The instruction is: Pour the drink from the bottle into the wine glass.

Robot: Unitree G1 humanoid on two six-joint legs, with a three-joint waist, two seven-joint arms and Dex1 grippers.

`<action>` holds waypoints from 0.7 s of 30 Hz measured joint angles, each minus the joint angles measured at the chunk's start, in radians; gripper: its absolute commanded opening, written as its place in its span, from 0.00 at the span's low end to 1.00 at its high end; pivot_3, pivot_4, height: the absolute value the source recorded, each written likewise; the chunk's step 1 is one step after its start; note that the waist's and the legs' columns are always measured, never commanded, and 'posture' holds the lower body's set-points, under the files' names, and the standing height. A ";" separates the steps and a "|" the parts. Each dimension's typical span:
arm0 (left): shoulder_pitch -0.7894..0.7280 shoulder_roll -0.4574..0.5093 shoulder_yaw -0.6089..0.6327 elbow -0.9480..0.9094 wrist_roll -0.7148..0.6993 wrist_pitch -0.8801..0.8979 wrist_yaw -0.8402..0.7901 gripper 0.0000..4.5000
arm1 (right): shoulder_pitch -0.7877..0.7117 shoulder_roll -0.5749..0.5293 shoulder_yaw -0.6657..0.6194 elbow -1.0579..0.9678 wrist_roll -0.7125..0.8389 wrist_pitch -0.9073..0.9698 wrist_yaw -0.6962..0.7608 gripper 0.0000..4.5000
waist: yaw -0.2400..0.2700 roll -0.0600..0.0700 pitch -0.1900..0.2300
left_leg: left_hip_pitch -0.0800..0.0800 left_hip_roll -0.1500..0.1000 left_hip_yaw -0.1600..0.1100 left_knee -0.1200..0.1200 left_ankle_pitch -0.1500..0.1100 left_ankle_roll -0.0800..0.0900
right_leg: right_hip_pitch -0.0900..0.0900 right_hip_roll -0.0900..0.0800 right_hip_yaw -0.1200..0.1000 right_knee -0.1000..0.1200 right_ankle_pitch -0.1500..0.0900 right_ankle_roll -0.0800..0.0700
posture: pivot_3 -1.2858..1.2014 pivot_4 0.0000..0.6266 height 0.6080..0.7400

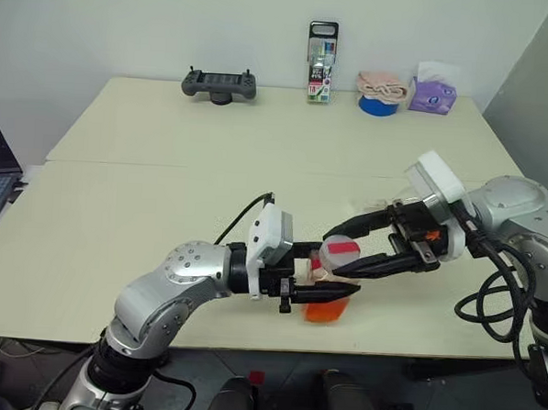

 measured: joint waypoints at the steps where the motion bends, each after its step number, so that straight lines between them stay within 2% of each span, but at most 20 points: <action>1: -0.003 0.000 -0.002 0.008 0.002 -0.007 -0.001 0.48 | 0.000 0.001 -0.001 0.000 -0.001 0.006 -0.006 0.49 | 0.000 0.000 0.000 | 0.000 0.000 0.000 0.000 0.000 0.000 | 0.000 0.000 0.000 0.000 0.000 0.000 | 0.52 0.24 1.00; 6: -0.052 -0.029 -0.004 0.113 0.081 -0.114 0.006 0.48 | 0.000 0.027 -0.020 -0.005 -0.008 0.017 -0.108 0.89 | 0.004 0.000 0.000 | -0.001 0.000 0.000 -0.001 0.000 0.000 | 0.000 -0.001 0.000 -0.001 0.000 0.000 | 0.52 0.24 1.00; 12: -0.071 -0.077 -0.004 0.195 0.158 -0.201 0.034 0.48 | 0.019 0.059 -0.034 -0.071 -0.017 0.066 -0.311 0.90 | 0.005 0.000 0.000 | -0.002 0.000 0.000 -0.001 0.000 0.000 | -0.001 -0.001 0.001 -0.002 0.000 0.000 | 0.52 0.24 1.00; 18: -0.075 -0.110 0.008 0.289 0.222 -0.243 0.093 0.48 | 0.066 0.144 -0.065 -0.166 -0.032 0.170 -0.603 0.90 | 0.007 0.000 0.000 | -0.002 -0.001 0.000 -0.001 0.000 0.000 | -0.001 -0.001 0.001 -0.001 0.000 0.000 | 0.52 0.24 1.00; 21: -0.078 -0.118 0.013 0.307 0.235 -0.263 0.104 0.48 | 0.108 0.222 -0.093 -0.225 -0.030 0.232 -0.767 0.90 | 0.007 0.000 0.000 | -0.002 -0.001 0.000 -0.001 0.000 0.000 | -0.002 -0.002 0.001 -0.001 0.000 0.000 | 0.52 0.24 1.00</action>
